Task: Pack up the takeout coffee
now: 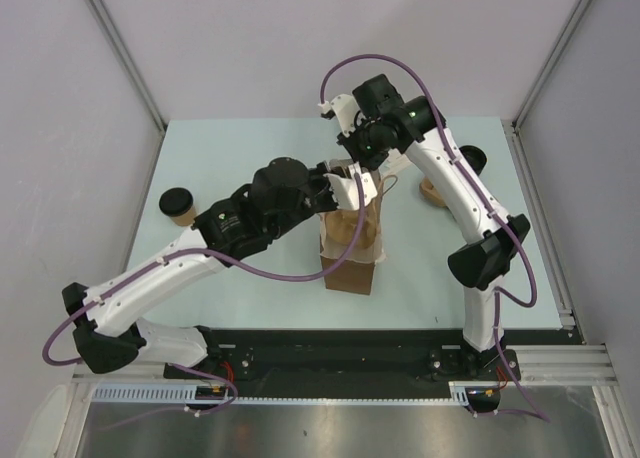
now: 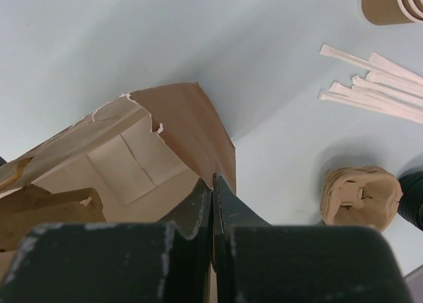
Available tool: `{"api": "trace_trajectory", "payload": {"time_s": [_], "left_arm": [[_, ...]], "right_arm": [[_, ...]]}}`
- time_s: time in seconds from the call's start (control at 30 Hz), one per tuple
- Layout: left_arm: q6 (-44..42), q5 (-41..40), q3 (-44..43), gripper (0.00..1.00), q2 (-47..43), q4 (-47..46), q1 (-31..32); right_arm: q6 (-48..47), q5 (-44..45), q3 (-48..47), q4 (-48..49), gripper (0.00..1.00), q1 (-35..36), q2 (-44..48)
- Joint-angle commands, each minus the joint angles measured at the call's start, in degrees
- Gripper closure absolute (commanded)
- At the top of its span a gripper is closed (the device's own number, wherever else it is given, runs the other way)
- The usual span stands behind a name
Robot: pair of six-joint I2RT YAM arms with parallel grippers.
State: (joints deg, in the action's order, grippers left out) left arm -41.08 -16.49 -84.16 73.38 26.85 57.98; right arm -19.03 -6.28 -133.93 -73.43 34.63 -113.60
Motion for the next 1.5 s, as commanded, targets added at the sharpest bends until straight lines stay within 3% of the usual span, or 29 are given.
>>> {"api": "trace_trajectory", "payload": {"time_s": [0.0,0.53,0.93,1.47], "left_arm": [[-0.23,-0.82,1.97,1.0,-0.44,-1.63,1.43],[4.08,-0.39,8.22,1.0,2.38,-0.22,1.61],[5.75,1.55,9.89,1.0,-2.63,5.58,1.7],[-6.64,-9.0,18.14,1.0,-8.34,-19.37,3.02]], "right_arm": [[1.01,-1.63,-0.28,0.92,1.0,0.35,4.09],[1.62,-0.22,4.64,1.36,1.0,4.39,9.98],[2.94,-10.05,2.88,0.13,1.0,4.3,12.35],[3.12,-16.3,6.66,-1.19,1.0,5.36,12.62]]}}
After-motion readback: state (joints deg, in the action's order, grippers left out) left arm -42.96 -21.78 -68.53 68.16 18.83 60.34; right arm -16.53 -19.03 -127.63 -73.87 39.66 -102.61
